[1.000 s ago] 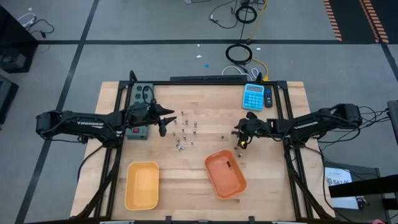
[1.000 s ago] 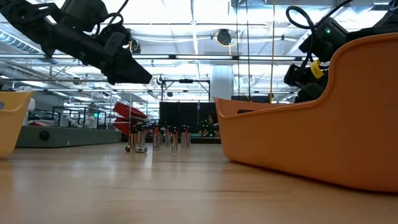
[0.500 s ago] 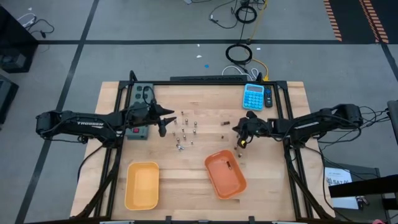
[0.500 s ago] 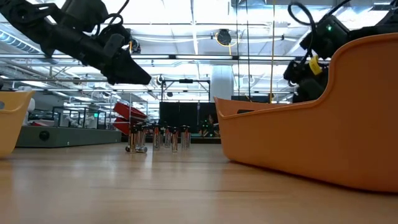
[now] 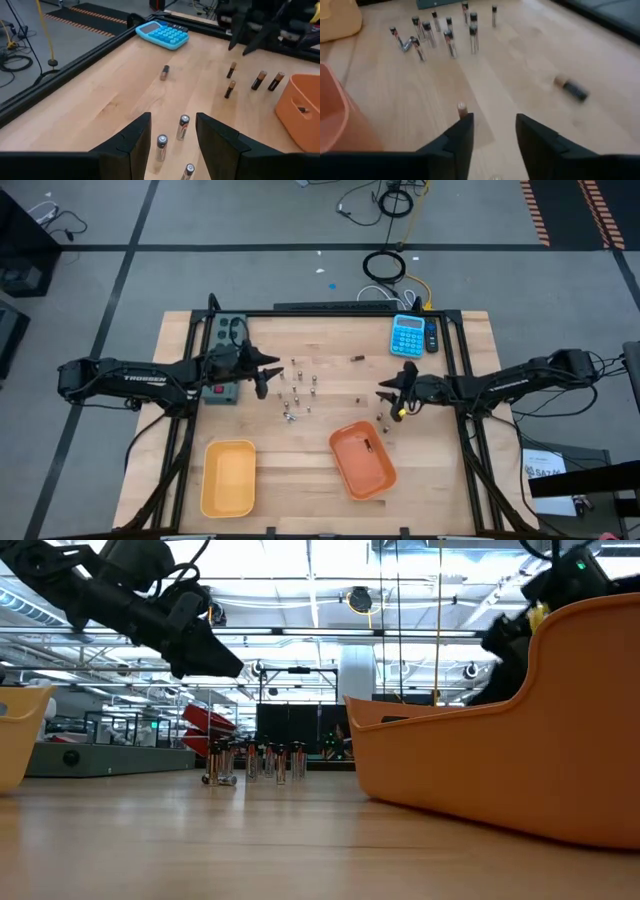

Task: Sort batteries
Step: Put the brown battery into the orange bin

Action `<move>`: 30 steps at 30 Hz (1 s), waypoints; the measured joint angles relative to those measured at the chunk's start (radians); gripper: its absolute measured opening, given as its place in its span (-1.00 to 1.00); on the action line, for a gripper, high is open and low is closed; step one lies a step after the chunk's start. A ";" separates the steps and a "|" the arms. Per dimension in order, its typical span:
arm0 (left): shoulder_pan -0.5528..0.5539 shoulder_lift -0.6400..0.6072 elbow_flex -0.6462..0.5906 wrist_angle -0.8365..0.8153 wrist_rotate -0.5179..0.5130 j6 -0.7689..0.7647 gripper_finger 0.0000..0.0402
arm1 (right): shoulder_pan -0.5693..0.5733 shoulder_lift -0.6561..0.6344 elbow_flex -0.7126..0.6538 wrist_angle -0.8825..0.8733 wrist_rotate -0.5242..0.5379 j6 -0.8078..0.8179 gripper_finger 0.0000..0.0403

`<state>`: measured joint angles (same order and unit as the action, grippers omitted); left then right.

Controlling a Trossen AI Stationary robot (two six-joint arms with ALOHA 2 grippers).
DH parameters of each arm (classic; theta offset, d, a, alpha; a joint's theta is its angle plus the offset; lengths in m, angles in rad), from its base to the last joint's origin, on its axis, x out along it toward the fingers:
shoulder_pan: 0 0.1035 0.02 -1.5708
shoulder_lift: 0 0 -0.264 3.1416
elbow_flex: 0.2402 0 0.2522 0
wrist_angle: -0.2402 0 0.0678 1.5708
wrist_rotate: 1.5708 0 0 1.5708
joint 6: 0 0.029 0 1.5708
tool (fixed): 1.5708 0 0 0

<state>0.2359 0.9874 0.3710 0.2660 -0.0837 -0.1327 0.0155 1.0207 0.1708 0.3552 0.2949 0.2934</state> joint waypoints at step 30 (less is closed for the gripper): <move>-0.001 0.000 0.002 0.087 -0.029 0.069 -0.18 | -0.683 0.870 1.333 -0.926 -0.506 -0.491 -0.26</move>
<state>0.2352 0.9874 0.3729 0.3528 -0.1123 -0.0639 -0.6670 1.8910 1.5038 -0.5708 -0.2108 -0.1971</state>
